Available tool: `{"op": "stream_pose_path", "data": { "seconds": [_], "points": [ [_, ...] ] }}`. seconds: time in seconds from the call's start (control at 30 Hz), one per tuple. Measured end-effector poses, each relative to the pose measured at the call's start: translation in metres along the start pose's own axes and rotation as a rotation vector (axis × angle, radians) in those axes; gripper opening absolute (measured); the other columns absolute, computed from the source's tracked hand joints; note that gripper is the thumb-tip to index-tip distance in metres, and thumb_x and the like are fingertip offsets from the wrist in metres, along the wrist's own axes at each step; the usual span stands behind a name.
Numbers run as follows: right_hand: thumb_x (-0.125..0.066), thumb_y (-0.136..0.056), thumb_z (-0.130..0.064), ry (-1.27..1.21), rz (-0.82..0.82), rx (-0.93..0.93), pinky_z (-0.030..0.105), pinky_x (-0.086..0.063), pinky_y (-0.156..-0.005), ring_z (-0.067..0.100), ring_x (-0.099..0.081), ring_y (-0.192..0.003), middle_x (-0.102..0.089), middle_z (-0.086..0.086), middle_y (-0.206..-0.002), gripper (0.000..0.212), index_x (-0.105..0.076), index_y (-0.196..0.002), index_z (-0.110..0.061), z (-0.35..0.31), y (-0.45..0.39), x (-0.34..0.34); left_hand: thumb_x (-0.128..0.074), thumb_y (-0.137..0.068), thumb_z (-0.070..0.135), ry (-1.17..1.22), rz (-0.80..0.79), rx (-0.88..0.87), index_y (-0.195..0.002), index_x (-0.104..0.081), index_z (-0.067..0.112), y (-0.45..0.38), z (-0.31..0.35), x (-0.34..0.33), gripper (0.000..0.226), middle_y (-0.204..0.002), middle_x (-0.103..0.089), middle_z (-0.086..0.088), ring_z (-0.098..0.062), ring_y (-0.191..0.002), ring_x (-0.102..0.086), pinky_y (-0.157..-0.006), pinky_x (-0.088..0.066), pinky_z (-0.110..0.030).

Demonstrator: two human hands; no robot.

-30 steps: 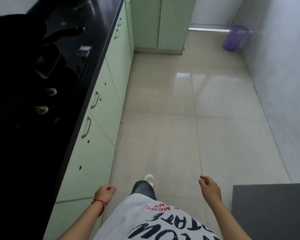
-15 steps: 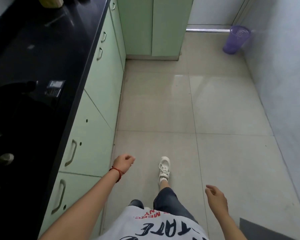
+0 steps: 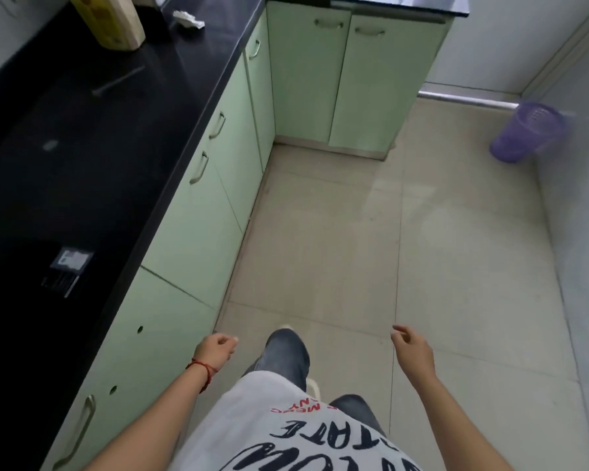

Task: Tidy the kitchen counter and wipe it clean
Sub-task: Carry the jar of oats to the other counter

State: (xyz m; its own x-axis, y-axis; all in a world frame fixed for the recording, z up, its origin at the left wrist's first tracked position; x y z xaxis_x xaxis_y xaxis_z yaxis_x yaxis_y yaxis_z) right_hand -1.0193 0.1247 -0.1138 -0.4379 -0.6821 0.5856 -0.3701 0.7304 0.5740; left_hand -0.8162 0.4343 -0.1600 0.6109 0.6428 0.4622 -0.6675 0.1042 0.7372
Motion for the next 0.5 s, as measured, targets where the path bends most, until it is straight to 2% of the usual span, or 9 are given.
{"op": "stream_pose_path", "data": {
  "seconds": [0.23,0.33,0.4,0.5],
  "points": [
    [-0.048,-0.092,-0.015,-0.018,-0.019,0.015,0.026,-0.034,-0.077,0.02,-0.051,-0.09,-0.064,0.014,-0.109,0.029,-0.058,-0.118,-0.006,-0.098,-0.116,-0.007,-0.059,-0.085,0.011,0.07,0.028,0.096,-0.052,-0.057,0.013,-0.106,0.081,0.013,0.033,-0.033,-0.052,0.009,-0.016,-0.047,-0.044,-0.051,-0.029,-0.02],
    [-0.05,-0.091,-0.012,0.003,-0.006,-0.004,0.025,-0.034,-0.076,0.02,-0.052,-0.089,-0.065,0.017,-0.112,0.028,-0.059,-0.116,-0.003,-0.132,-0.158,-0.001,-0.059,-0.085,0.014,0.074,0.008,0.088,-0.05,-0.056,0.015,-0.146,0.137,0.02,0.035,-0.044,-0.055,0.0,-0.02,-0.055,-0.049,-0.052,-0.029,-0.023],
    [-0.05,-0.09,-0.011,0.012,0.013,-0.017,0.025,-0.033,-0.075,0.021,-0.052,-0.088,-0.065,0.018,-0.111,0.028,-0.06,-0.115,-0.003,-0.155,-0.186,0.005,-0.06,-0.084,0.019,0.069,-0.01,0.04,-0.049,-0.055,0.018,-0.17,0.186,0.026,0.035,-0.051,-0.056,-0.004,-0.022,-0.064,-0.053,-0.058,-0.037,-0.028],
    [-0.051,-0.09,-0.01,0.004,0.031,-0.026,0.025,-0.033,-0.076,0.022,-0.053,-0.088,-0.066,0.019,-0.108,0.027,-0.061,-0.113,-0.001,-0.19,-0.223,0.014,-0.061,-0.082,0.023,0.03,-0.037,-0.051,-0.051,-0.055,0.02,-0.2,0.267,0.035,0.032,-0.056,-0.058,-0.005,-0.024,-0.072,-0.057,-0.076,-0.048,-0.035]
  ]
}}
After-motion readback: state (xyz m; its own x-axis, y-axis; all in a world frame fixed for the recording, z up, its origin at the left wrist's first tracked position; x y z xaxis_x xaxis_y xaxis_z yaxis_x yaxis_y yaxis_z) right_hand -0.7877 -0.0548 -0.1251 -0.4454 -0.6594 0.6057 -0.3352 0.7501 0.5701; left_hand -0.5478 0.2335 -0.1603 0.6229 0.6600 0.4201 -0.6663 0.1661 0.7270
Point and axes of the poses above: each hand's wrist, its own y-axis away from the middle knuckle, its own x-axis out of the back of the hand, z = x × y, the point moved 2 cm from there along -y, towards the middle knuckle
